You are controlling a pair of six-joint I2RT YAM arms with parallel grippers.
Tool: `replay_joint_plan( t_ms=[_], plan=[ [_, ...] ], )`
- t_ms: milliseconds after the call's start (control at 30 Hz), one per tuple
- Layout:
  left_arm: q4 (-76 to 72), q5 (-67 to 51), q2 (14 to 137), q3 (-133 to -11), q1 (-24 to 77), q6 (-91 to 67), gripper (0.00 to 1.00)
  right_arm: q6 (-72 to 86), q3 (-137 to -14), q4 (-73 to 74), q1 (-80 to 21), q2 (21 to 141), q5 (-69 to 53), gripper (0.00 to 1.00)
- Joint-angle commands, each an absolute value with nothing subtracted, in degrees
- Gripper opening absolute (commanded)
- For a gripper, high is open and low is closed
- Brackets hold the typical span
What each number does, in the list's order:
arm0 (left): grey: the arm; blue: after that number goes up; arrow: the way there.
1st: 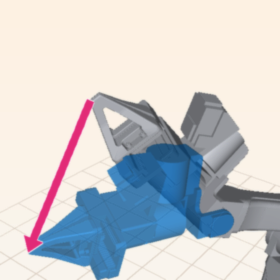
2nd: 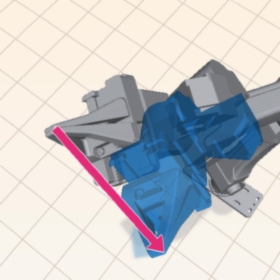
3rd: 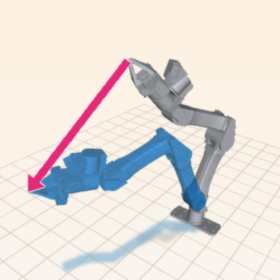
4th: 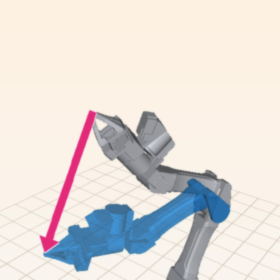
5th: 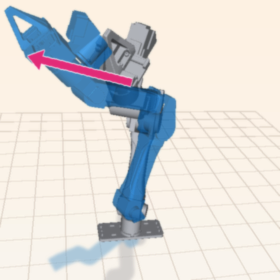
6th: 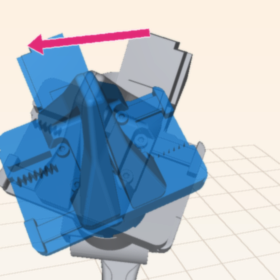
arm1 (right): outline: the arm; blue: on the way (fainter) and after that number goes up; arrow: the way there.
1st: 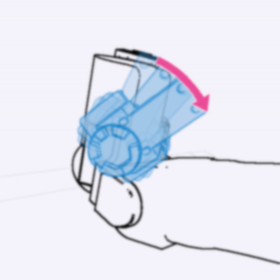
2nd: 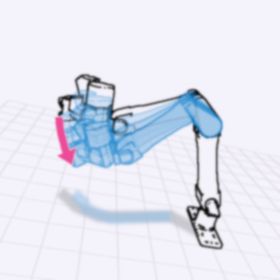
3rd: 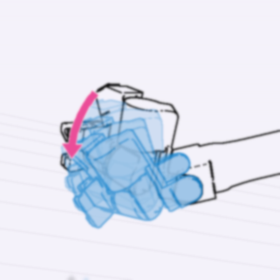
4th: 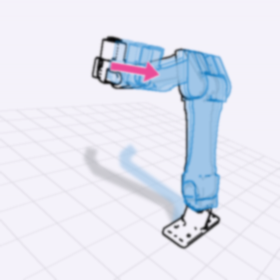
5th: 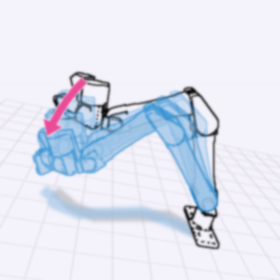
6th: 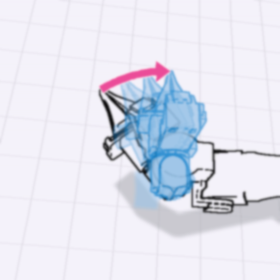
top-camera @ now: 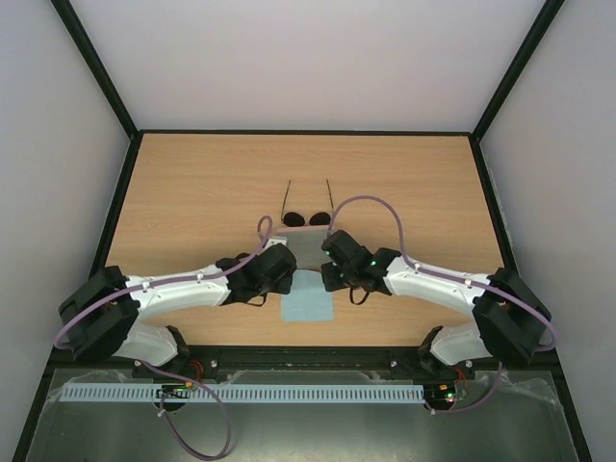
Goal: Organize the sunglasses
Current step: Fold the glasses cleaning cloth at the center of the board.
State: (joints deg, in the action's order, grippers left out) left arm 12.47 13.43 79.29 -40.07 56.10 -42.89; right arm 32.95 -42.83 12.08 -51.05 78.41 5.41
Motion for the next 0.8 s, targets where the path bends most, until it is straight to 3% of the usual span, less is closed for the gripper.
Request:
replay_joint_plan(
  t_ms=[0, 767],
  plan=[
    [13.8, 13.8, 77.4, -39.1, 57.5, -44.0, 0.02, 32.5, -42.0, 13.6, -52.1, 76.9, 4.9, 0.01],
    [17.9, 15.7, 70.1, -36.8, 61.3, -47.3, 0.02, 36.1, -38.7, 15.4, -55.7, 70.4, 3.8, 0.01]
  ],
)
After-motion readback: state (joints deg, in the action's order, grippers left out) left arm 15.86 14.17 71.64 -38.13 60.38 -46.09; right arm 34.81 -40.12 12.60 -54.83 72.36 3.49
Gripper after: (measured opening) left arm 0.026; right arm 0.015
